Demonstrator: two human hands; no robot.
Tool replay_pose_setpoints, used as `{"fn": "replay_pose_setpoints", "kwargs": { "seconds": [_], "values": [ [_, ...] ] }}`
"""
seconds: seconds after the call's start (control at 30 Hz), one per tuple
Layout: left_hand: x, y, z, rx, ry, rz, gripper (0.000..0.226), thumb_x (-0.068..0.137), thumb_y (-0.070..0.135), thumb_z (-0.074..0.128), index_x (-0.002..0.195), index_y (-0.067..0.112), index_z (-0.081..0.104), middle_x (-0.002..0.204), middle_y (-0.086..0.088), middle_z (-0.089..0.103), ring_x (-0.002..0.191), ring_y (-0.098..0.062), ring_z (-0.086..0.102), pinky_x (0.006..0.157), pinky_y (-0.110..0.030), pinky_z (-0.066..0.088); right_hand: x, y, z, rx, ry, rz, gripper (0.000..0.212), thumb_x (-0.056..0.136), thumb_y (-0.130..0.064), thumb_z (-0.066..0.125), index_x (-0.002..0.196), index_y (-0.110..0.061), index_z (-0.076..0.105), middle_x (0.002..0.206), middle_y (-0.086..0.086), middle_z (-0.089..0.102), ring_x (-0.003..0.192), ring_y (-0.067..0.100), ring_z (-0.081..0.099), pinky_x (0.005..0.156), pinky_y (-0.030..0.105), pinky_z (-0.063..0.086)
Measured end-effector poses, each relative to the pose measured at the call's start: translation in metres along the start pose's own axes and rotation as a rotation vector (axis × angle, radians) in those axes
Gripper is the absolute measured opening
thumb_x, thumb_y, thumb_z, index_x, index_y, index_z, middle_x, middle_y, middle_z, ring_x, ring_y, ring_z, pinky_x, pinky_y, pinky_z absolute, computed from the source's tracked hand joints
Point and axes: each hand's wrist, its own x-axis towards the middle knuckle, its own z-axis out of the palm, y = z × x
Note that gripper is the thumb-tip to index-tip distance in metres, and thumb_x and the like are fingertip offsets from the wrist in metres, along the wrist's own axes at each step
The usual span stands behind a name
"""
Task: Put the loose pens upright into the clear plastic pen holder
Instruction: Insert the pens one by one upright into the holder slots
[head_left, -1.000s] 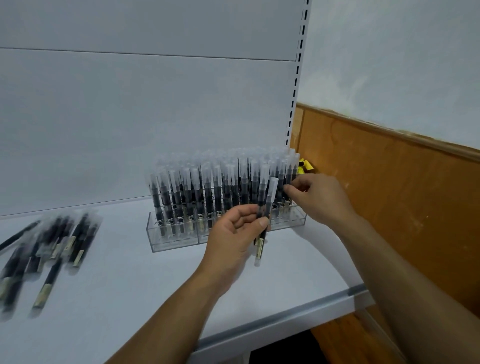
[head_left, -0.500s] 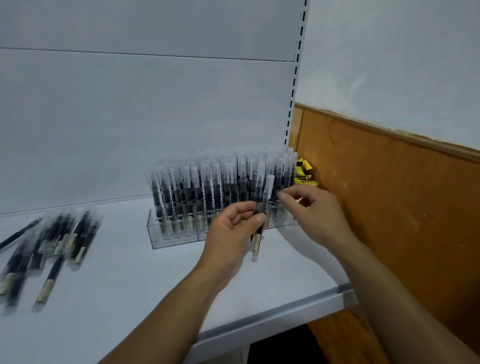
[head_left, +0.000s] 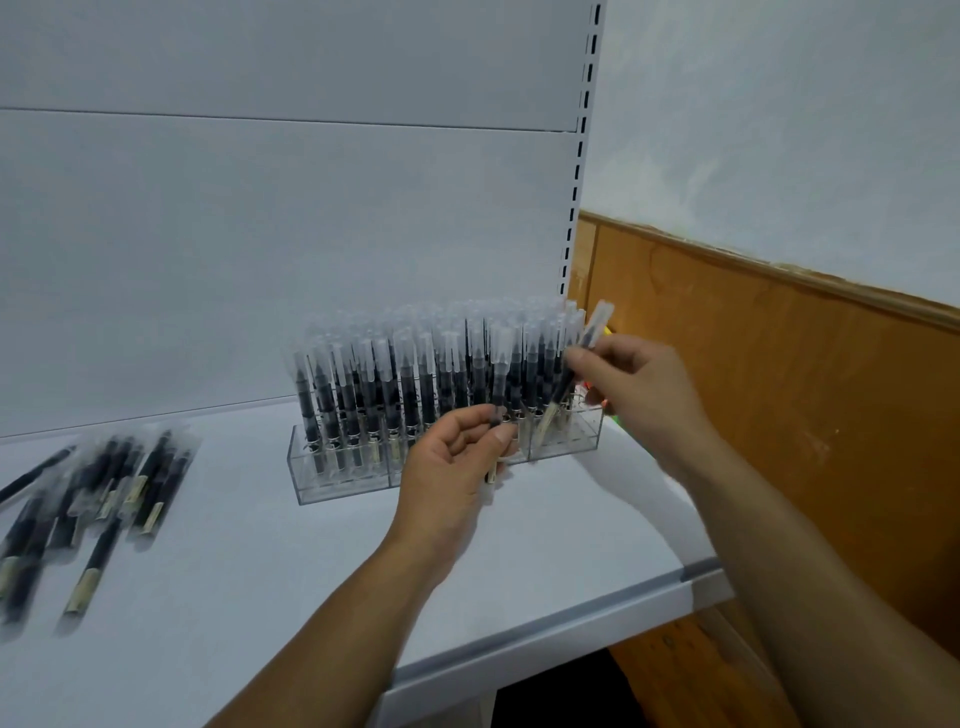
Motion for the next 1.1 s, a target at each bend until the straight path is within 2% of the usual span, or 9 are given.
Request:
{"fn": "replay_pose_setpoints", "kwargs": {
  "seconds": [0.1, 0.2, 0.33, 0.47, 0.53, 0.6, 0.73, 0.97, 1.1],
  "values": [
    [-0.001, 0.0, 0.0, 0.006, -0.028, -0.012, 0.029, 0.071, 0.02, 0.073, 0.099, 0.015, 0.069, 0.084, -0.002, 0.072, 0.078, -0.013, 0.068, 0.085, -0.045, 0.053, 0.019, 0.001, -0.014, -0.074, 0.175, -0.057, 0.019, 0.091, -0.033, 0.066, 0.085, -0.016, 0.072, 0.078, 0.001, 0.067, 0.069, 0.013, 0.06, 0.063, 0.034, 0.052],
    [0.0, 0.0, 0.0, 0.005, -0.025, -0.006, 0.026, 0.075, 0.017, 0.072, 0.1, 0.014, 0.069, 0.085, -0.002, 0.072, 0.077, -0.012, 0.068, 0.077, -0.035, 0.055, 0.03, 0.006, -0.019, -0.224, 0.22, -0.092, 0.019, 0.092, -0.039, 0.064, 0.09, -0.022, 0.072, 0.081, -0.004, 0.066, 0.08, 0.022, 0.063, 0.073, 0.047, 0.055],
    [0.0, -0.001, 0.0, 0.017, -0.019, 0.015, 0.017, 0.085, 0.005, 0.068, 0.1, 0.013, 0.068, 0.082, -0.001, 0.072, 0.075, -0.012, 0.068, 0.065, -0.019, 0.052, 0.034, 0.015, -0.016, -0.343, 0.18, -0.138, 0.018, 0.093, -0.039, 0.062, 0.088, -0.025, 0.071, 0.079, -0.011, 0.065, 0.076, 0.017, 0.062, 0.07, 0.043, 0.055],
    [0.0, -0.001, 0.0, 0.003, -0.019, 0.017, 0.017, 0.085, 0.004, 0.068, 0.1, 0.012, 0.068, 0.081, -0.001, 0.072, 0.073, -0.011, 0.068, 0.064, -0.018, 0.052, 0.035, 0.024, -0.013, -0.509, 0.048, -0.121, 0.018, 0.092, -0.04, 0.064, 0.083, -0.026, 0.071, 0.071, -0.011, 0.064, 0.066, 0.013, 0.058, 0.058, 0.032, 0.044],
    [0.0, -0.001, 0.0, 0.002, -0.02, 0.019, 0.017, 0.086, 0.004, 0.067, 0.101, 0.012, 0.068, 0.081, -0.001, 0.072, 0.074, -0.011, 0.068, 0.064, -0.018, 0.052, 0.034, 0.027, -0.01, -0.588, -0.032, -0.109, 0.02, 0.092, -0.04, 0.064, 0.074, -0.031, 0.063, 0.067, -0.008, 0.063, 0.062, 0.014, 0.056, 0.051, 0.028, 0.036],
    [0.0, 0.0, 0.001, 0.005, -0.023, 0.02, 0.017, 0.086, 0.004, 0.067, 0.101, 0.012, 0.068, 0.082, -0.001, 0.073, 0.074, -0.011, 0.068, 0.065, -0.018, 0.053, 0.034, 0.028, -0.007, -0.625, -0.025, -0.098, 0.019, 0.091, -0.041, 0.065, 0.075, -0.032, 0.06, 0.068, -0.01, 0.062, 0.06, 0.008, 0.052, 0.05, 0.026, 0.029],
    [-0.001, 0.0, 0.001, 0.015, -0.023, 0.027, 0.017, 0.084, 0.006, 0.068, 0.101, 0.012, 0.068, 0.082, 0.0, 0.073, 0.074, -0.011, 0.068, 0.064, -0.017, 0.052, 0.034, 0.03, -0.003, -0.62, 0.024, -0.045, 0.017, 0.087, -0.041, 0.071, 0.081, -0.028, 0.062, 0.07, -0.015, 0.061, 0.067, 0.003, 0.055, 0.052, 0.023, 0.032],
    [-0.001, 0.001, 0.001, 0.03, -0.021, 0.031, 0.017, 0.085, 0.005, 0.068, 0.101, 0.013, 0.068, 0.082, -0.001, 0.073, 0.074, -0.011, 0.069, 0.064, -0.016, 0.052, 0.032, 0.029, -0.001, -0.57, 0.012, -0.026, 0.02, 0.087, -0.037, 0.071, 0.073, -0.027, 0.061, 0.065, -0.01, 0.061, 0.062, 0.009, 0.056, 0.05, 0.023, 0.03],
    [-0.002, 0.001, 0.002, 0.02, -0.023, 0.023, 0.017, 0.086, 0.004, 0.067, 0.1, 0.013, 0.068, 0.083, -0.002, 0.073, 0.074, -0.011, 0.069, 0.065, -0.017, 0.052, 0.03, 0.028, -0.002, -0.539, -0.02, -0.014, 0.021, 0.088, -0.033, 0.071, 0.072, -0.023, 0.063, 0.066, -0.005, 0.063, 0.067, 0.017, 0.062, 0.053, 0.024, 0.035]
  ]
}}
